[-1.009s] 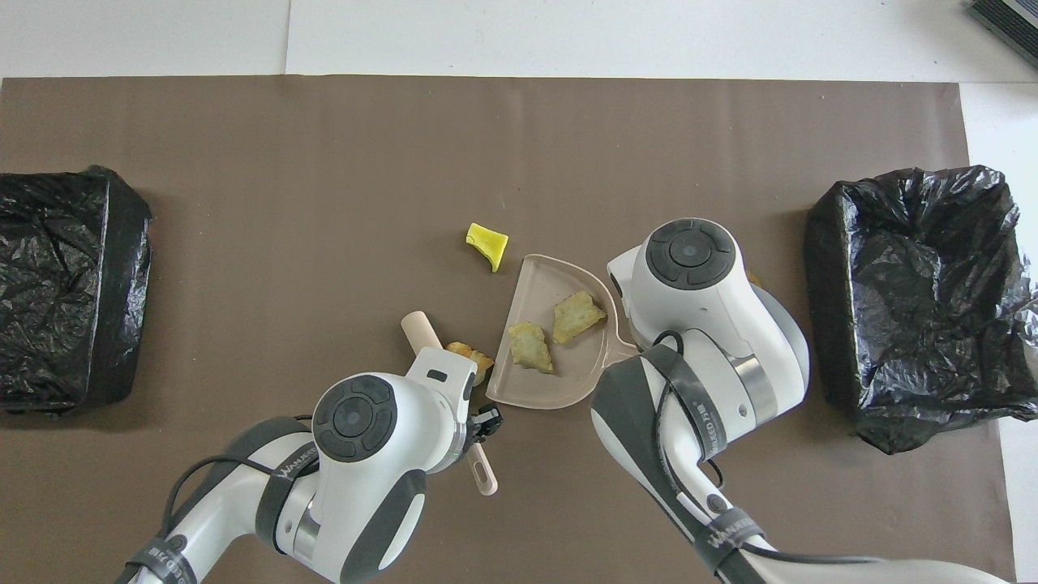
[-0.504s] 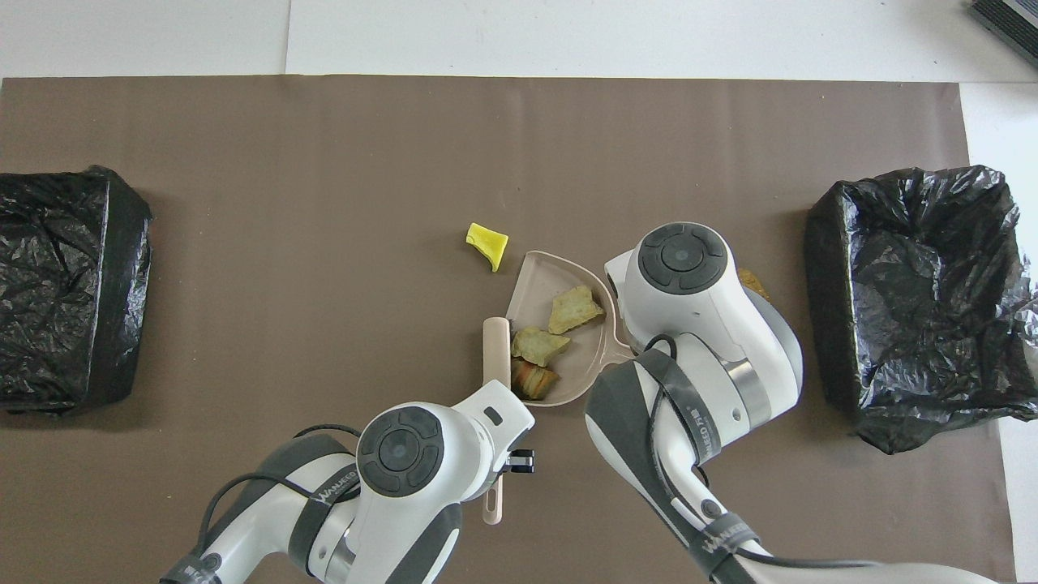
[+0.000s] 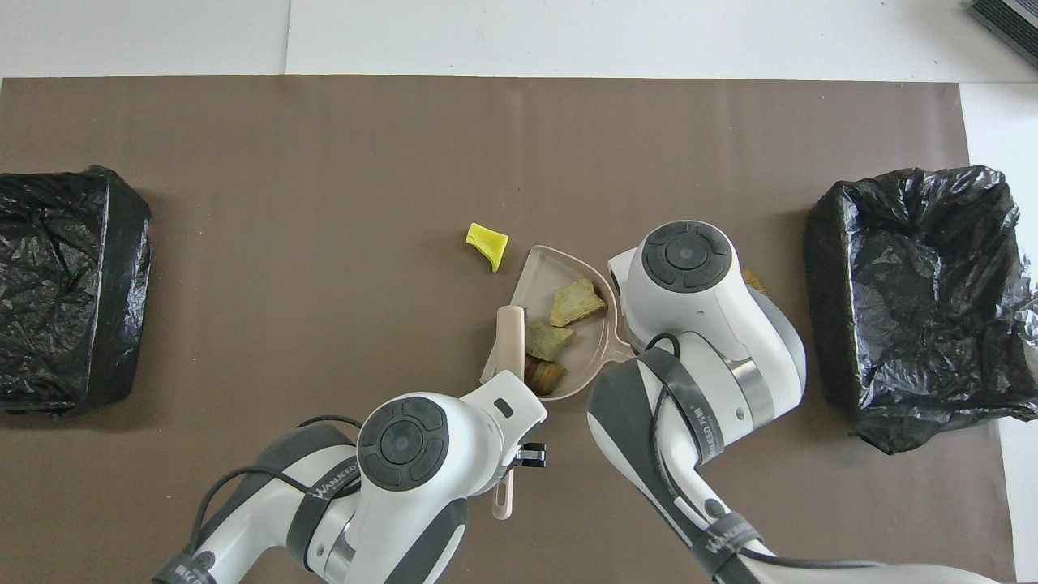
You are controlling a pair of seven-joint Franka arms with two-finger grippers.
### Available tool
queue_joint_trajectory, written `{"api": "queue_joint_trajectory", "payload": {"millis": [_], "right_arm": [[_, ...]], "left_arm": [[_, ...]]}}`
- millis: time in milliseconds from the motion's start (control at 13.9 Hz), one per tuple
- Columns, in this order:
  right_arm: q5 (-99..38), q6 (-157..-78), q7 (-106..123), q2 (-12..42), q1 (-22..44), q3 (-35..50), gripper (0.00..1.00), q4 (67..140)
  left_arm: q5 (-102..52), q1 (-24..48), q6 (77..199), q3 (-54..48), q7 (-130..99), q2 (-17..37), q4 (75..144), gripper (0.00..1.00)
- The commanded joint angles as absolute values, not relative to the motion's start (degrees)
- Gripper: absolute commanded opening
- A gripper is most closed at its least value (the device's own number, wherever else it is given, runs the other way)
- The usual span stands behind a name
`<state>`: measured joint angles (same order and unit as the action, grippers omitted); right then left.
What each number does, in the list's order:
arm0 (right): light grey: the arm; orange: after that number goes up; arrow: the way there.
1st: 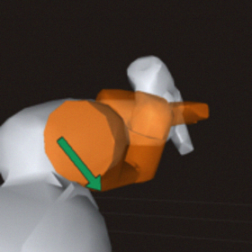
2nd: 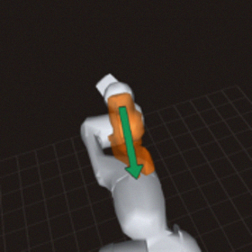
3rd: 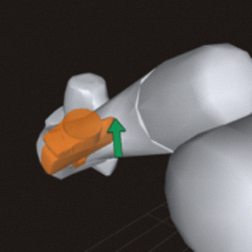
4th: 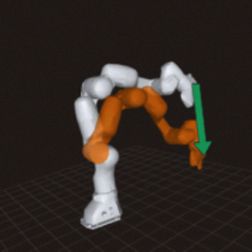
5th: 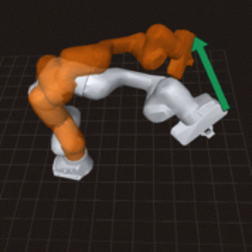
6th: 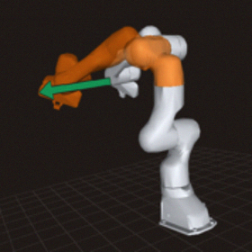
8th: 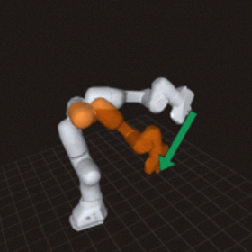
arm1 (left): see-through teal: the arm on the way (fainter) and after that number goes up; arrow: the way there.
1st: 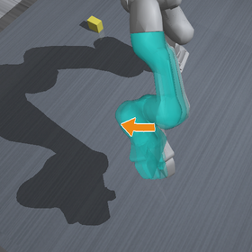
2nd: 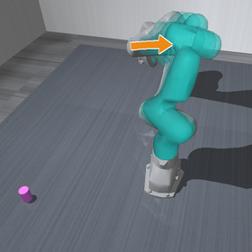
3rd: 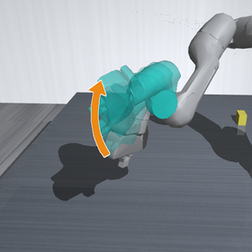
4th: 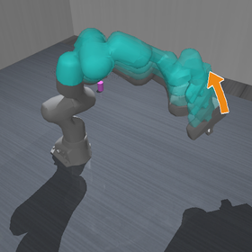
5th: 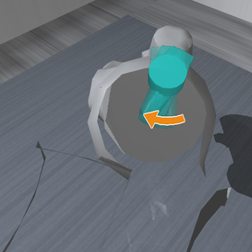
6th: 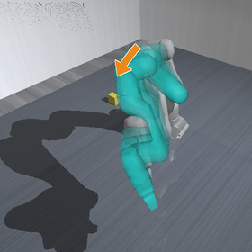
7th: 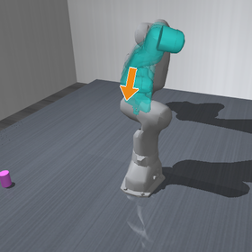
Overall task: Sweep and dump trash in bin
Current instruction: 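Sweep more scraps into the dustpan with the brush in the left gripper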
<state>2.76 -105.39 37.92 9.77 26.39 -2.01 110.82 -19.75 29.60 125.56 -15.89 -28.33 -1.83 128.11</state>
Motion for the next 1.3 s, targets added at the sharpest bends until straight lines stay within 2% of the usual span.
{"api": "queue_joint_trajectory", "payload": {"millis": [0, 216, 504, 649, 865, 1225], "right_arm": [[1.50, -103.89, 33.60, 8.00, 25.22, -1.58, 0.00, 111.00], [-1.13, -104.59, 25.50, 7.91, 26.19, -1.23, 0.00, 110.92], [-1.23, -105.46, 25.92, 7.82, 26.71, -1.14, 0.00, 111.00], [-1.32, -109.58, 25.58, 7.91, 28.12, -1.14, 0.00, 111.62], [-1.32, -109.60, 23.91, 7.82, 28.21, -1.14, 0.00, 111.71], [-1.14, -109.07, 27.22, 7.04, 27.78, -1.23, 0.00, 113.19]], "left_arm": [[-16.03, 23.31, 121.64, -15.56, -24.10, -1.23, 127.09, 0.00], [-7.13, 17.07, 121.38, -15.47, -15.06, 1.57, 124.30, 0.00], [0.24, 13.01, 120.94, -15.47, -7.75, 10.87, 112.97, 0.00], [2.45, 11.78, 120.76, -15.47, -3.89, 15.10, 107.95, 0.00], [5.53, 11.86, 120.76, -15.47, -0.09, 16.78, 107.57, 0.00], [5.54, 12.39, 120.15, -15.64, 4.13, 16.26, 108.72, 0.00]]}}
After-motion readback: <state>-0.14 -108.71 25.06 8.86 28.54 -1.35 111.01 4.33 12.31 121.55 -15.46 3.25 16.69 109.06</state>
